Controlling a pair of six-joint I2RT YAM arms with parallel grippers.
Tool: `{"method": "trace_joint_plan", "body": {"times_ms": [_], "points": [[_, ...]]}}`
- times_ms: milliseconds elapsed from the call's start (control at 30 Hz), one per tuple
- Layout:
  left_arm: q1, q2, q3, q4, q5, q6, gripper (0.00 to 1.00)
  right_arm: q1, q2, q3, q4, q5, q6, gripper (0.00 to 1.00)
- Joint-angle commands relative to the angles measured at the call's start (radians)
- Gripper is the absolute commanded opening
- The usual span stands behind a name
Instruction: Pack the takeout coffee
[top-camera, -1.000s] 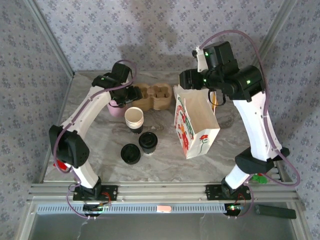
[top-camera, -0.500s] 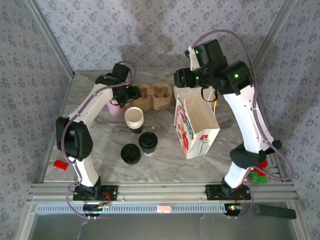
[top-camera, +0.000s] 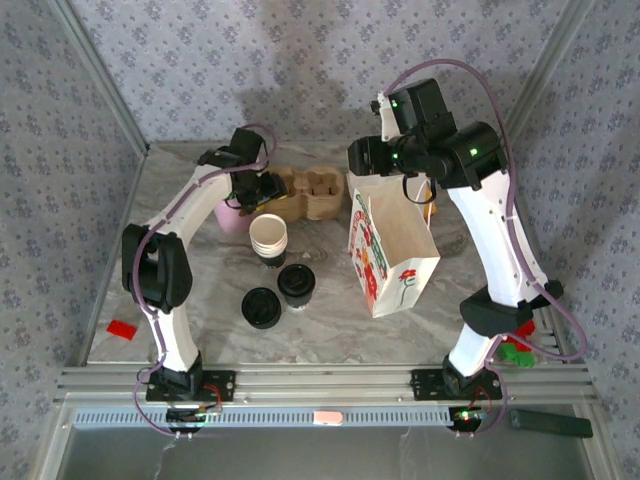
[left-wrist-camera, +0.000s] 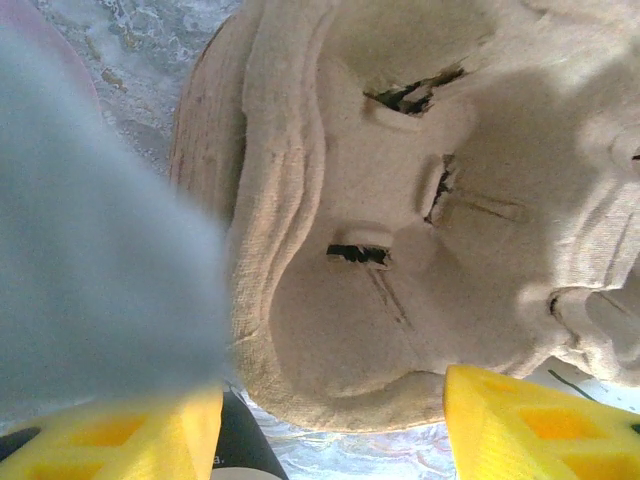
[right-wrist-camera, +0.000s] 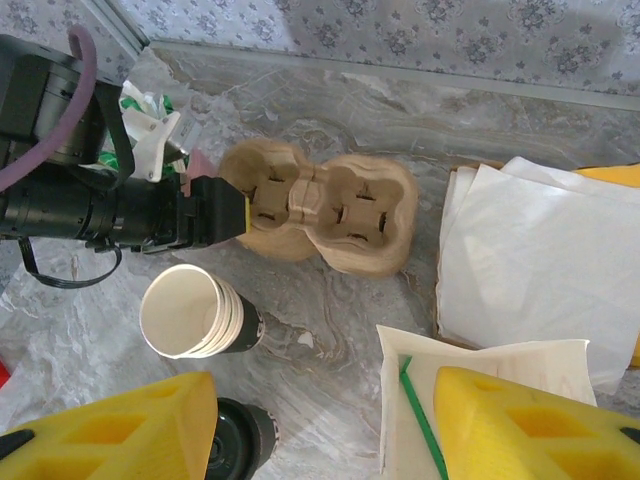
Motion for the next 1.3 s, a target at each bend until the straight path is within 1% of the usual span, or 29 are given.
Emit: {"method": "trace_joint_plan", "body": {"times_ms": [0,867,1067,1267], "points": [[0.005,-0.002,0.049,0.008,0.015,-0.016,0.6,0.006,-0.015,0.023,-0.037,-0.008,-0.004,0.61],[0.005,0.007,0.125,-0.059,-0.011,0.014,0.6,0.004,-0.02,-0.011,-0.026,-0.005,-0.015,0.61],[0.004,0.01,0.114,-0.052,-0.009,0.012,0.6,0.003,-0.024,-0.013,-0.03,0.0,-0.016,0.61],[0.002,0.001,0.116,-0.033,-0.008,0.003,0.51,0.003,-0.024,-0.012,-0.03,0.0,-0.015,0.61]]}}
